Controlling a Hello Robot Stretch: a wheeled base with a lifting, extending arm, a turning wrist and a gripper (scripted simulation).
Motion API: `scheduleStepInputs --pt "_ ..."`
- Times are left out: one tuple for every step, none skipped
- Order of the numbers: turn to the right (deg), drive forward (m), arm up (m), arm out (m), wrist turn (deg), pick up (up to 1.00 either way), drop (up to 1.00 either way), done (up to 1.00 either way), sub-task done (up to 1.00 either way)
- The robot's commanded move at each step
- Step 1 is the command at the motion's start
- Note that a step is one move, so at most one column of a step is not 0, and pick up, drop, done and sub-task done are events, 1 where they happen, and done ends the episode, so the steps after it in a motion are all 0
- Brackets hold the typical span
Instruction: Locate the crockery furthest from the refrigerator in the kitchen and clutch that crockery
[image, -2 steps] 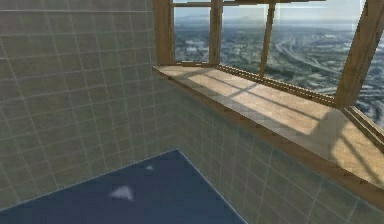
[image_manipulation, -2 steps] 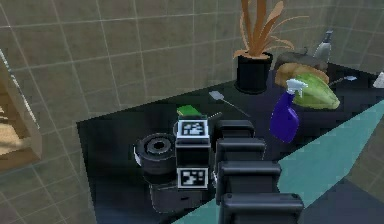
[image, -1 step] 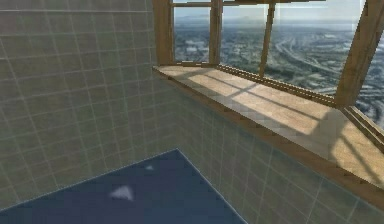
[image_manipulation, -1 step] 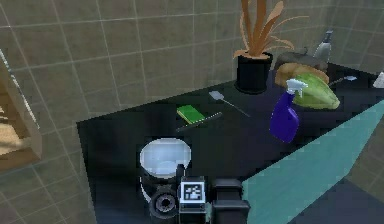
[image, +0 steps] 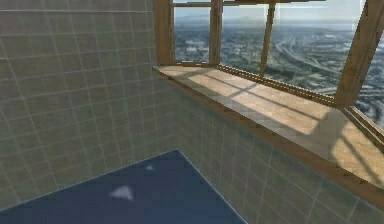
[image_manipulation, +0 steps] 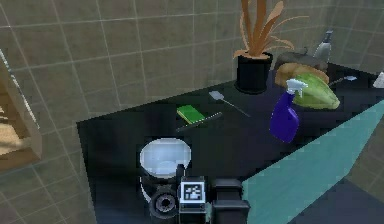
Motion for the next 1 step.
scheduleStepInputs --pt "0.0 0.0 0.1 0.0 0.0 0.0 0.0 0.0 0.0"
